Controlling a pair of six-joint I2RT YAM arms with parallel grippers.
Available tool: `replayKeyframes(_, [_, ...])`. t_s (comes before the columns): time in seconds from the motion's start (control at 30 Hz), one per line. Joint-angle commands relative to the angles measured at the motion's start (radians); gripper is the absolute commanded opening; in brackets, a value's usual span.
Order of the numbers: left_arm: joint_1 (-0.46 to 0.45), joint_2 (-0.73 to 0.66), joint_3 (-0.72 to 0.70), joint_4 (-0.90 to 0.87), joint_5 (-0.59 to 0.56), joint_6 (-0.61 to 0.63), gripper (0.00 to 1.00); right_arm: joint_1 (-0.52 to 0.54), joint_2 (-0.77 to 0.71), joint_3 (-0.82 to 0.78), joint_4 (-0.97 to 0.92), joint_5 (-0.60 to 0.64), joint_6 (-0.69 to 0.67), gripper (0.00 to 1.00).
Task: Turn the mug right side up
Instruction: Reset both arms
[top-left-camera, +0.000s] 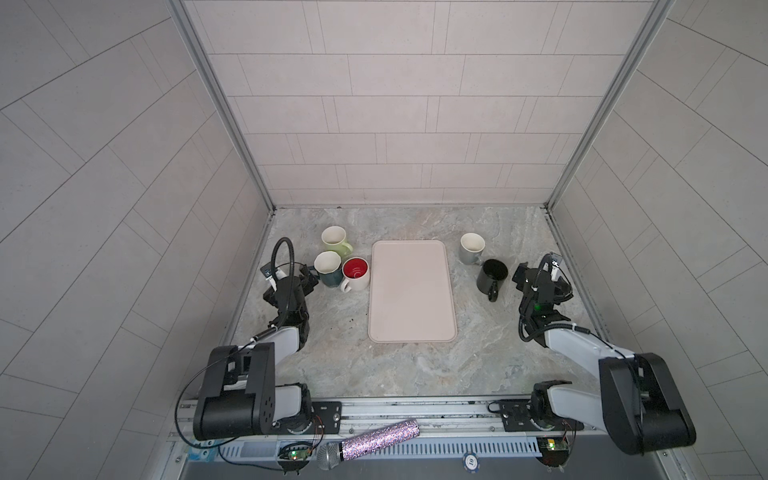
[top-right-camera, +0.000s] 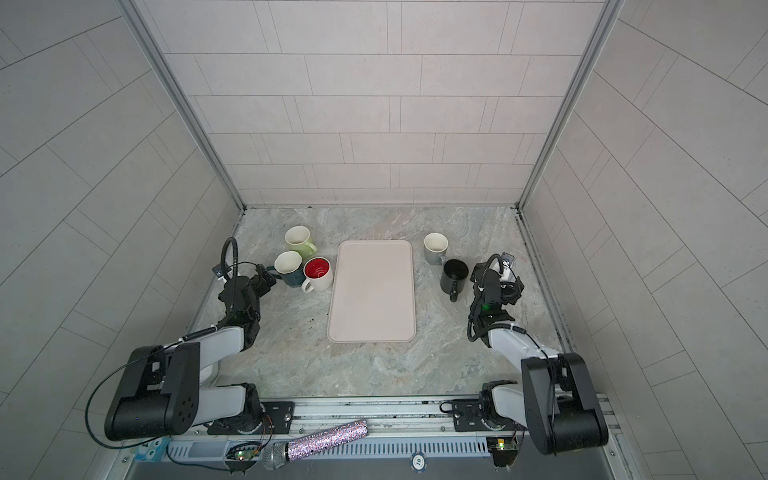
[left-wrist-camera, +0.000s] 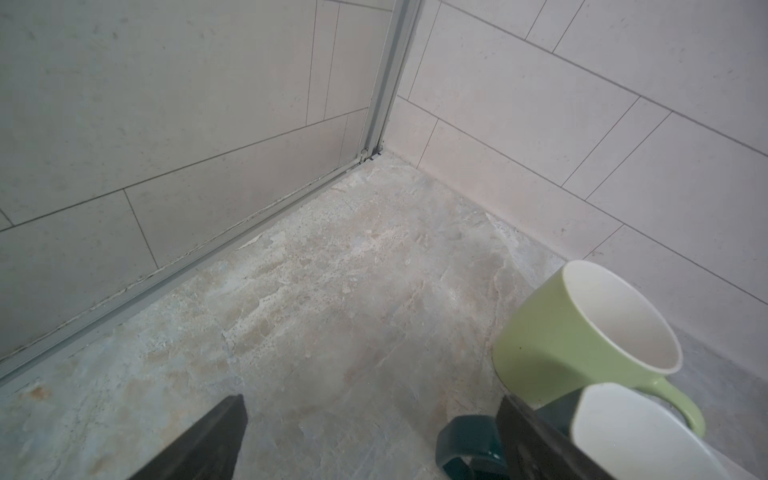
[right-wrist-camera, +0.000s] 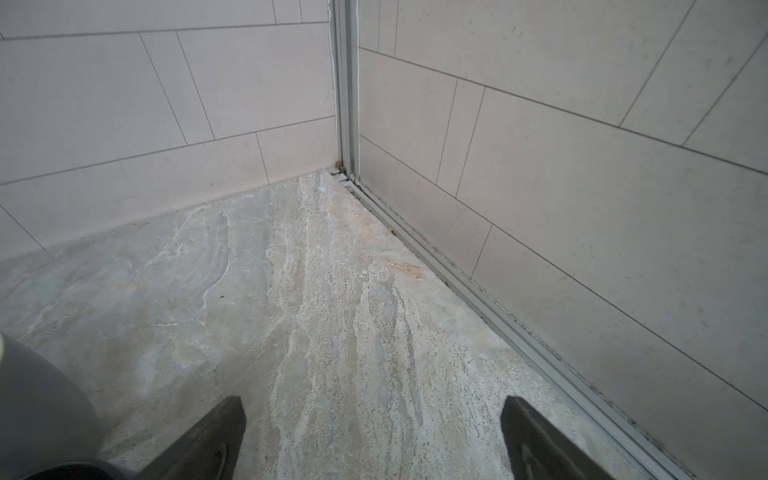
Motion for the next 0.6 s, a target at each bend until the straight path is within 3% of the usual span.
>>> replayKeyframes(0.0, [0.0, -0.058, -0.014, 0.038, -0.022, 0.057, 1.0, -0.005, -0.004, 0.008, 0.024, 0.034, -0.045, 0.97])
replayKeyframes(0.17, [-0.002, -0.116, 0.025, -0.157, -0.066, 0.078, 1.0, -0.005, 0.0, 0.004, 0.027, 0.034, -0.067, 0.97])
replayKeyframes(0.4, [-0.001, -0.066, 0.015, -0.049, -0.038, 0.104, 1.0, -0.005, 0.129, -0.026, 0.154, 0.046, -0.098, 0.97])
replayKeyframes(0.5, [0.0, -0.066, -0.013, 0.018, -0.035, 0.114, 1.0, -0.005, 0.129, 0.014, 0.067, 0.032, -0.092, 0.96])
replayKeyframes(0.57, [0.001, -0.073, -0.022, 0.042, -0.053, 0.129, 1.0, -0.005, 0.152, 0.006, 0.128, 0.04, -0.106, 0.96])
